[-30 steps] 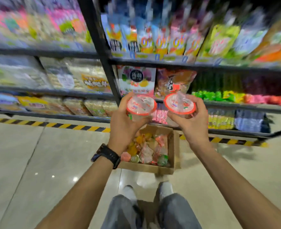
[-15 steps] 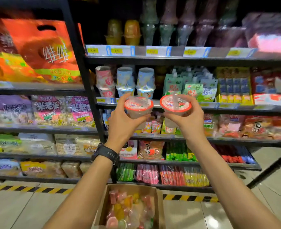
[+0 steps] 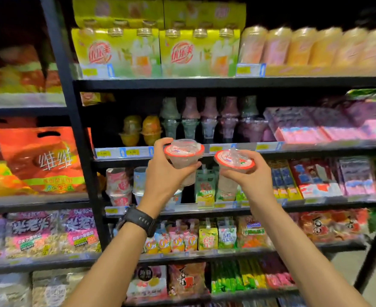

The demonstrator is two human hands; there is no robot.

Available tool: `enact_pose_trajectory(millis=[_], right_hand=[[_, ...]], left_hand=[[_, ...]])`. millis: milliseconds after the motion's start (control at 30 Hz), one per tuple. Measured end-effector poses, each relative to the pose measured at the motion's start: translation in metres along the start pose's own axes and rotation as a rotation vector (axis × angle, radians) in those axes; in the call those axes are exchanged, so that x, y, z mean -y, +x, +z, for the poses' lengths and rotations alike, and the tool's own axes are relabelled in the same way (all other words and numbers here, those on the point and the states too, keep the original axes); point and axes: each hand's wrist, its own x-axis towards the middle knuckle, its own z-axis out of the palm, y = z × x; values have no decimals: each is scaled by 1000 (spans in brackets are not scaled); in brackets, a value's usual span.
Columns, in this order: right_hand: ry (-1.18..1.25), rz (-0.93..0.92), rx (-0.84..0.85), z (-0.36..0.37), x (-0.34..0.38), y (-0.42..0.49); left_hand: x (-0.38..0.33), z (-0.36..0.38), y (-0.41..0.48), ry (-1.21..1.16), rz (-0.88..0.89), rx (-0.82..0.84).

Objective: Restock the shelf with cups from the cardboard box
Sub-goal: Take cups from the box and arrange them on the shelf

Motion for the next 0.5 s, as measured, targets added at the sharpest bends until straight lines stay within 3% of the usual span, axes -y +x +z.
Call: enact_pose_trajectory(millis=[367, 500], right_hand=[[4, 13, -108, -9, 17, 93], [-16, 16, -119, -14, 17, 151]], left_hand=[[8, 54, 101, -69, -4, 70], [15, 91, 146, -131, -109, 116]])
